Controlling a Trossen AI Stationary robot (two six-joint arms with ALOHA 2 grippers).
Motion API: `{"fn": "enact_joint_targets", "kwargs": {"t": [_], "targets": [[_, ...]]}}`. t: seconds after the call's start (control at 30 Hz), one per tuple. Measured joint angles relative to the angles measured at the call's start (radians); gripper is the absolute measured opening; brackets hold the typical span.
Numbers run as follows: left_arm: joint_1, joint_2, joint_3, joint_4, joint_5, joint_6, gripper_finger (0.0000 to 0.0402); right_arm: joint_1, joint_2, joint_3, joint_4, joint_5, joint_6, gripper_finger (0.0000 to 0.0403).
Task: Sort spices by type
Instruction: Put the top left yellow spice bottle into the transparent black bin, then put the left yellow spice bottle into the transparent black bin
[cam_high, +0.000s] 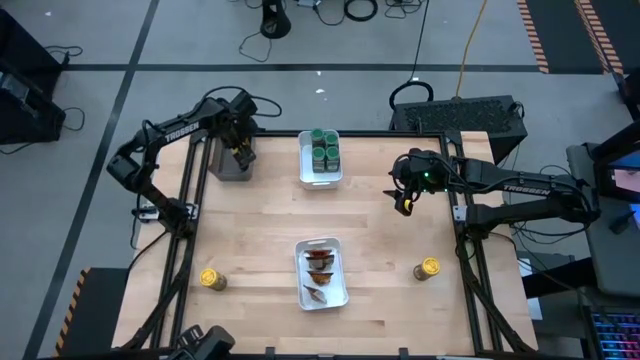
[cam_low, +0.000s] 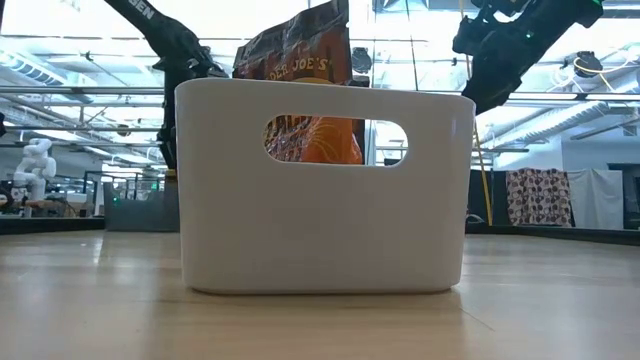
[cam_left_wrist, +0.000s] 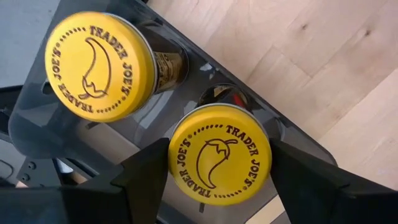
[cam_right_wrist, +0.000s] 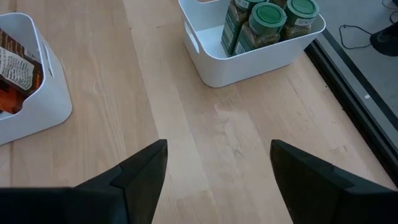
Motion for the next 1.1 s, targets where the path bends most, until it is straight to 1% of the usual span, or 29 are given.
{"fn": "enact_joint_targets", "kwargs": {"t": [0.27, 0.43, 0.63, 0.97, 1.1], "targets": [[0.0, 0.0, 0.0, -0.001, -0.001, 0.027, 0.0269, 0.0, 0.0, 0.0, 0.0, 0.0, 0.0, 0.0267], [0.0, 0.0, 0.0, -0.001, -0.03, 0.041, 0.0269, 0.0, 0.0, 0.0, 0.0, 0.0, 0.0, 0.0267], [0.0, -0.017, 0.0, -0.003, -0.032, 0.047, 0.027, 0.0, 0.0, 0.0, 0.0, 0.0, 0.0, 0.0267], [0.0, -0.151, 0.0, -0.007, -0.021, 0.055, 0.027, 0.0, 0.0, 0.0, 0.0, 0.0, 0.0, 0.0267], [0.0, -0.216, 0.0, -0.011, 0.04, 0.055, 0.027, 0.0, 0.0, 0.0, 0.0, 0.0, 0.001, 0.0267]]}}
